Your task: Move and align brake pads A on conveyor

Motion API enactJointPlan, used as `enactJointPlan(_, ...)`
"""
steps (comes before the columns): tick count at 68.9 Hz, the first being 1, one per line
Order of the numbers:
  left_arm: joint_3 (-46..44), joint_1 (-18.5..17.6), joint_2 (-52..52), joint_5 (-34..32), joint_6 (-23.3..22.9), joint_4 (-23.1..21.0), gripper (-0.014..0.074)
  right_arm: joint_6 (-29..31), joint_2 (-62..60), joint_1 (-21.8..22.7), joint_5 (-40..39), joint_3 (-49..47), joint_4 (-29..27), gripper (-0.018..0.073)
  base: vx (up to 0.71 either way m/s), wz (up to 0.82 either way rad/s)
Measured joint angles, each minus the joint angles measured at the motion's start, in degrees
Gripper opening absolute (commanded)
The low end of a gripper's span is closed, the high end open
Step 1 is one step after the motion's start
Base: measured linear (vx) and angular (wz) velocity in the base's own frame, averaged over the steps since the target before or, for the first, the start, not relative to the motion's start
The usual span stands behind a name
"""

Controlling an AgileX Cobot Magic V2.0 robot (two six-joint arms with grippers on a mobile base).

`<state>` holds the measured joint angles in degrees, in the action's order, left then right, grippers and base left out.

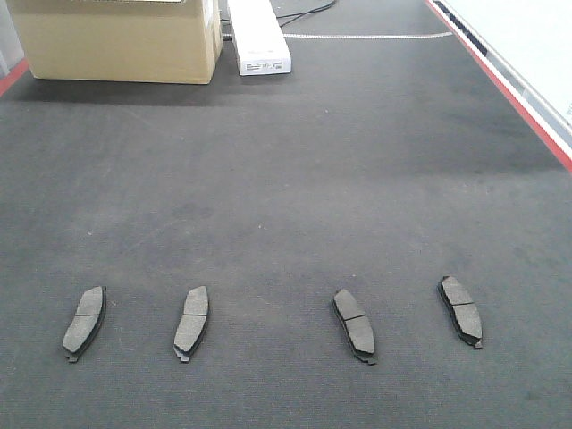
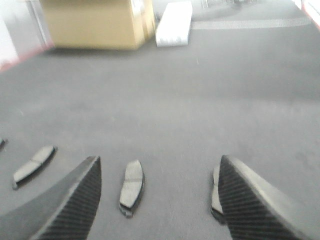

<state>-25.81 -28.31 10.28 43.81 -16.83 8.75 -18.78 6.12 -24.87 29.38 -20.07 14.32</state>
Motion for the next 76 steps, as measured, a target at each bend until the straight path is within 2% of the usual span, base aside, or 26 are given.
enactJointPlan(5,0.0,0.0,0.0,-0.05,0.0,0.0,0.0397,0.52,-2.65,0.0,-1.07,2.31,0.04,0.0448,0.0,0.0)
enactJointPlan(9,0.0,0.0,0.0,-0.37,0.0,0.0,0.033,1.54,-3.59,0.0,-1.39,3.13,0.11,0.0389,0.0,0.0)
enactJointPlan(15,0.0,0.0,0.0,-0.43,0.0,0.0,0.0137,2.54,-3.7,0.0,-2.53,3.34,0.23,0.0221,0.0,0.0)
enactJointPlan(19,0.0,0.0,0.0,-0.45,0.31,0.0,0.0016,2.67,-3.7,0.0,-2.98,3.4,0.23,0.0076,0.0,0.0)
enactJointPlan(21,0.0,0.0,0.0,-0.45,0.56,0.0,-0.0009,2.67,-3.7,0.0,-3.0,3.4,0.23,-0.0006,0.0,0.0)
enactJointPlan(22,0.0,0.0,0.0,-0.45,0.56,0.0,-0.0009,2.67,-3.7,0.0,-3.05,3.4,0.23,-0.0018,0.0,0.0)
enactJointPlan(76,0.22,0.0,0.0,-0.37,1.0,0.0,-0.0006,2.67,-3.7,0.0,-3.1,3.65,0.04,-0.0012,0.0,0.0)
